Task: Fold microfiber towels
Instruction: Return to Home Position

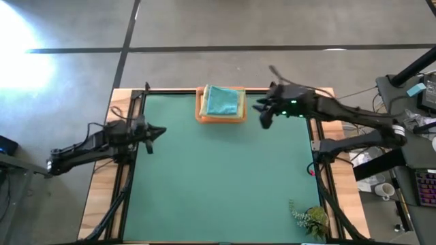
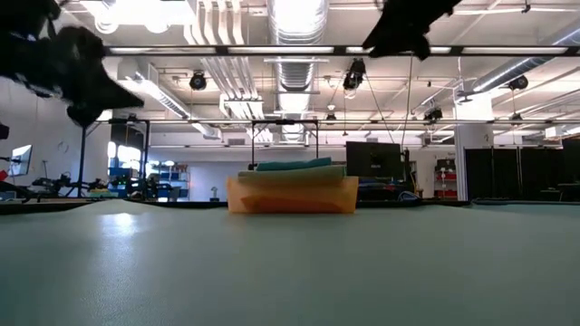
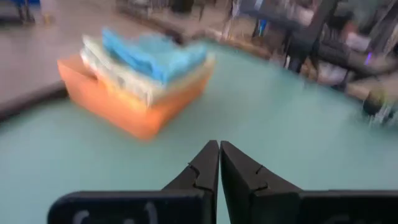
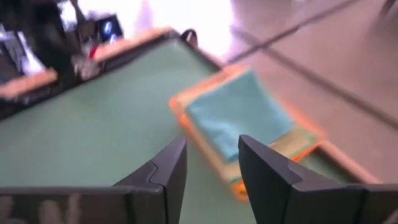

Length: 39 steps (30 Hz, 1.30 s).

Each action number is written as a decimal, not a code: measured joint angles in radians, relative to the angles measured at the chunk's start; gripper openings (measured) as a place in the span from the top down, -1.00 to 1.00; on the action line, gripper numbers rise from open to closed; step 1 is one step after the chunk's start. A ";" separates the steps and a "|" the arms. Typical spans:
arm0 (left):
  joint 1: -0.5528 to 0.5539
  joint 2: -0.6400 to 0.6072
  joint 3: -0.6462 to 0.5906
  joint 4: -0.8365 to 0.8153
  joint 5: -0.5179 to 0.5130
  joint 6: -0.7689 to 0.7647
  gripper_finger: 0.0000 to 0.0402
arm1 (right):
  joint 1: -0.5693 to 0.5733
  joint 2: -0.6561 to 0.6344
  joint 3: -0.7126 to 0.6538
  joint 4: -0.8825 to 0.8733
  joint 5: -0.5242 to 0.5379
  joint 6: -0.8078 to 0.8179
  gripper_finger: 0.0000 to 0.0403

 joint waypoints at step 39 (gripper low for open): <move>0.000 -0.028 -0.218 0.415 0.002 -0.046 1.00 | 0.003 -0.961 -1.059 0.494 0.121 0.305 0.33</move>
